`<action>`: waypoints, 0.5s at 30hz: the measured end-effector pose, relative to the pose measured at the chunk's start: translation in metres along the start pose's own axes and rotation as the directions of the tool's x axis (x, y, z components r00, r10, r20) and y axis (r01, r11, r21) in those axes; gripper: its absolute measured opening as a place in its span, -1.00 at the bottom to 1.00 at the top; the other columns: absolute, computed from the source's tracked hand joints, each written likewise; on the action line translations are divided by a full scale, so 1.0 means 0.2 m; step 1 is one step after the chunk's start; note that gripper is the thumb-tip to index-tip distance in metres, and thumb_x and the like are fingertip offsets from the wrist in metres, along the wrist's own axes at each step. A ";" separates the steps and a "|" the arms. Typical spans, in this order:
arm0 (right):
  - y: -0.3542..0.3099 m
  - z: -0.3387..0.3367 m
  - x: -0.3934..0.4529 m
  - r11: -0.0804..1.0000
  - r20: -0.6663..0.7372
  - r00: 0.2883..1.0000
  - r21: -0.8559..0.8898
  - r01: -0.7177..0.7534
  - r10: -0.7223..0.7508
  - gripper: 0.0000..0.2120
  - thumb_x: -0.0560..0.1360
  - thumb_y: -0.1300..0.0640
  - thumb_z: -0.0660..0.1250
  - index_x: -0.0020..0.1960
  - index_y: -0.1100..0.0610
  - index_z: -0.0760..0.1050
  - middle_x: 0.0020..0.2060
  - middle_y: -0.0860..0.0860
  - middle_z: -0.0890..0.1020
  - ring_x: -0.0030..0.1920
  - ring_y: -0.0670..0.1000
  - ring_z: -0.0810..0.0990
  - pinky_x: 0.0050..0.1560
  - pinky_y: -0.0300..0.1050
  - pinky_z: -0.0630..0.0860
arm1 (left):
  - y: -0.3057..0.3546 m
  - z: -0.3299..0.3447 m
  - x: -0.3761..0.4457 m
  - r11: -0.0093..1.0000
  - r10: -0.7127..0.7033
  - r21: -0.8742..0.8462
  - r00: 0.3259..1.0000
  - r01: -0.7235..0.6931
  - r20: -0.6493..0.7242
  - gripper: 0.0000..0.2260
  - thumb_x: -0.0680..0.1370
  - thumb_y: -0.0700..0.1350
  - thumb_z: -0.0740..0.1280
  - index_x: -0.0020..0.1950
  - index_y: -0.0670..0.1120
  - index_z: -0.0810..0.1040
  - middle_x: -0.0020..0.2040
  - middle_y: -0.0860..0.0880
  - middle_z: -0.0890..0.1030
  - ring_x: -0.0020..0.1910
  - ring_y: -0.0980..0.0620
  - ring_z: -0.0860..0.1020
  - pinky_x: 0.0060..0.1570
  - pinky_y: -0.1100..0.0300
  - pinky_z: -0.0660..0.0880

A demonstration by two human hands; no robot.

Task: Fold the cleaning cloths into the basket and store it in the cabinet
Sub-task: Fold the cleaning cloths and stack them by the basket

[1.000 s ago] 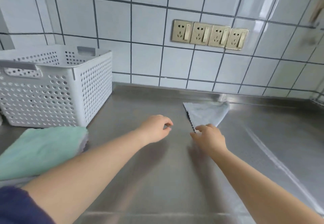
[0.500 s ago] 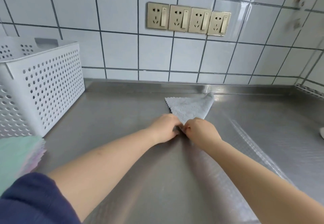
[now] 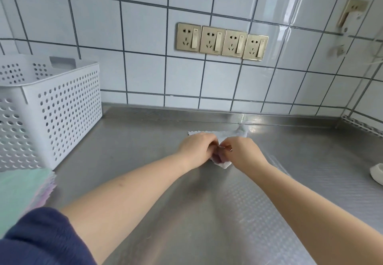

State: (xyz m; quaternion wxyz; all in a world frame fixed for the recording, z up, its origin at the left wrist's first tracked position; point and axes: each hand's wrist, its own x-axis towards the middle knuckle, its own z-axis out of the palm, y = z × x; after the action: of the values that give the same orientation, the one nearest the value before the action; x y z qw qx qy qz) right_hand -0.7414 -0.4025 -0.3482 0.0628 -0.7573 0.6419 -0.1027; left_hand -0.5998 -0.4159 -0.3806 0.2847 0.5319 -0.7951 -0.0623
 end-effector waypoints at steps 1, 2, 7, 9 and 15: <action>-0.01 -0.03 -0.01 0.998 -0.028 0.998 -0.037 0.046 -0.047 -0.81 0.50 0.11 0.23 0.01 0.09 0.59 -0.20 0.06 0.62 -0.13 0.09 0.58 -0.27 -0.30 0.34 | 0.01 -0.03 -0.01 1.000 0.003 -0.003 1.000 -0.003 -0.007 -0.83 0.54 -0.17 0.22 0.04 -0.07 0.58 0.04 -0.05 0.60 0.04 -0.07 0.52 -0.11 0.13 0.41; -0.01 -0.06 -0.01 0.994 -0.078 0.991 -0.032 0.104 -0.106 -0.81 0.51 0.14 0.23 0.01 0.08 0.60 -0.15 0.06 0.63 -0.07 0.10 0.58 -0.22 -0.25 0.37 | 0.01 -0.04 -0.02 1.000 0.005 -0.011 1.000 -0.005 -0.009 -0.83 0.52 -0.18 0.23 0.03 -0.08 0.58 0.03 -0.07 0.60 0.02 -0.08 0.53 -0.12 0.13 0.41; -0.08 -0.20 -0.07 0.952 -0.317 0.909 0.055 0.302 -0.270 -0.78 0.50 0.19 0.22 0.02 0.01 0.60 0.00 -0.02 0.60 0.01 0.06 0.56 -0.02 -0.11 0.45 | -0.01 -0.16 -0.01 0.988 -0.126 -0.090 0.992 0.124 -0.018 -0.83 0.42 0.01 0.30 -0.38 0.12 0.53 -0.25 0.02 0.62 -0.21 -0.03 0.58 -0.14 0.04 0.55; -0.11 -0.26 -0.09 0.934 -0.363 0.876 0.041 0.354 -0.316 -0.79 0.51 0.21 0.22 0.02 0.04 0.60 0.00 -0.03 0.59 0.00 0.05 0.56 -0.05 -0.11 0.45 | -0.03 -0.22 -0.01 0.977 -0.188 -0.113 0.980 0.179 -0.070 -0.87 0.43 0.04 0.31 -0.32 0.12 0.53 -0.20 0.09 0.63 -0.17 0.04 0.57 -0.10 0.12 0.54; -0.20 -0.44 -0.20 0.908 -0.489 0.803 0.051 0.415 -0.340 -0.78 0.52 0.27 0.23 0.02 0.08 0.60 -0.03 -0.04 0.58 -0.05 0.02 0.55 -0.17 -0.14 0.41 | -0.12 -0.45 -0.11 0.963 -0.269 -0.040 0.951 0.266 -0.152 -0.85 0.51 -0.09 0.23 -0.15 0.08 0.58 -0.15 0.13 0.57 -0.09 0.05 0.52 -0.14 0.19 0.42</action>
State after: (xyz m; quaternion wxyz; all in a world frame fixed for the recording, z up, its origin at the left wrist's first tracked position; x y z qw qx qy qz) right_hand -0.7302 -0.3542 -0.2562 -0.0575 -0.8150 0.4636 -0.3429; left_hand -0.5277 -0.3880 -0.3249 0.3402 0.6351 -0.6903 -0.0660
